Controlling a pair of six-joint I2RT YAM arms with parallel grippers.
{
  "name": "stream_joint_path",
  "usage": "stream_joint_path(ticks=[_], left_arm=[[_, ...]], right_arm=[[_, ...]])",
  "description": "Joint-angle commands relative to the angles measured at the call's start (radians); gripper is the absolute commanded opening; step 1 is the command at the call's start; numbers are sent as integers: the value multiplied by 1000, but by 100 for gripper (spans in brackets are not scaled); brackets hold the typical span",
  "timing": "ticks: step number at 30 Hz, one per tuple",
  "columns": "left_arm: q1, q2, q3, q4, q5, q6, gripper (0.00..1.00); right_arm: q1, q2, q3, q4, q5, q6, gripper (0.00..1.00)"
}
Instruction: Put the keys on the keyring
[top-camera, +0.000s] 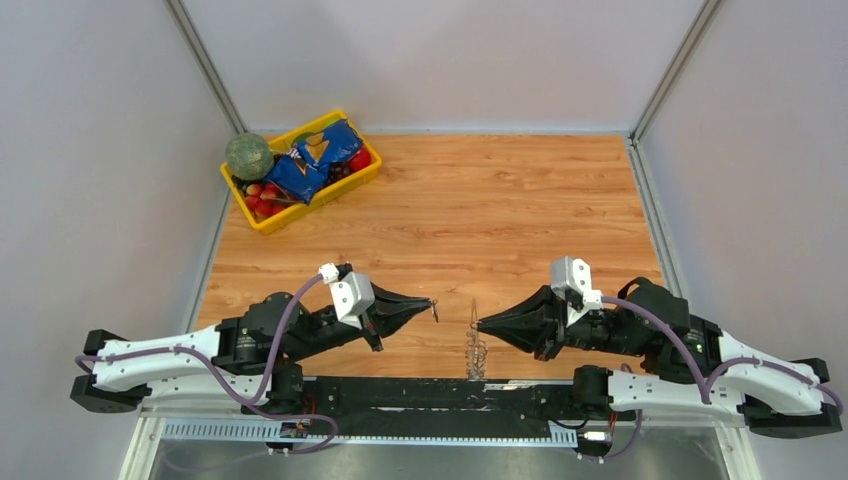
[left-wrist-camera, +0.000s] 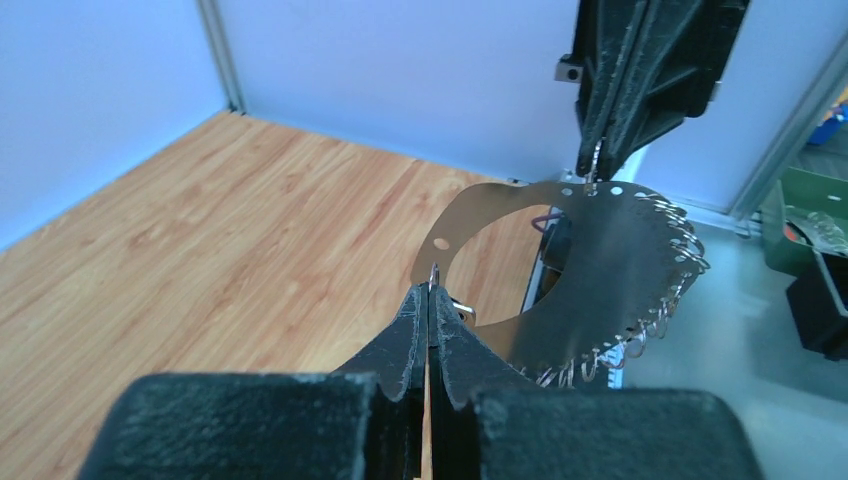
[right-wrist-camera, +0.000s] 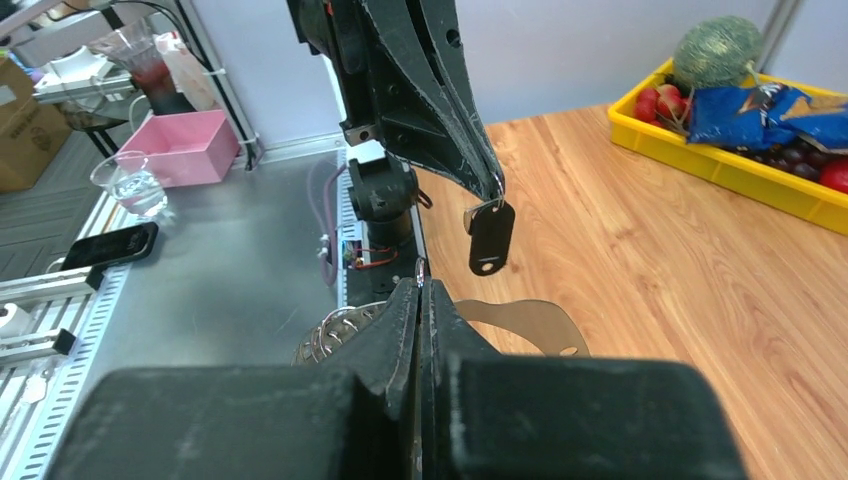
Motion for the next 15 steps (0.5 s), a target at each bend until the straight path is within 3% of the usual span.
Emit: stream_joint_path(ticks=[1,15], left_arm=[[-4,-13,9,54,116,38,0],[-4,-31,14,87,161,103,0]], right_arm=[[-1,17,-6,179,-73,1,0],[-2,86,-24,316,-43,97,0]])
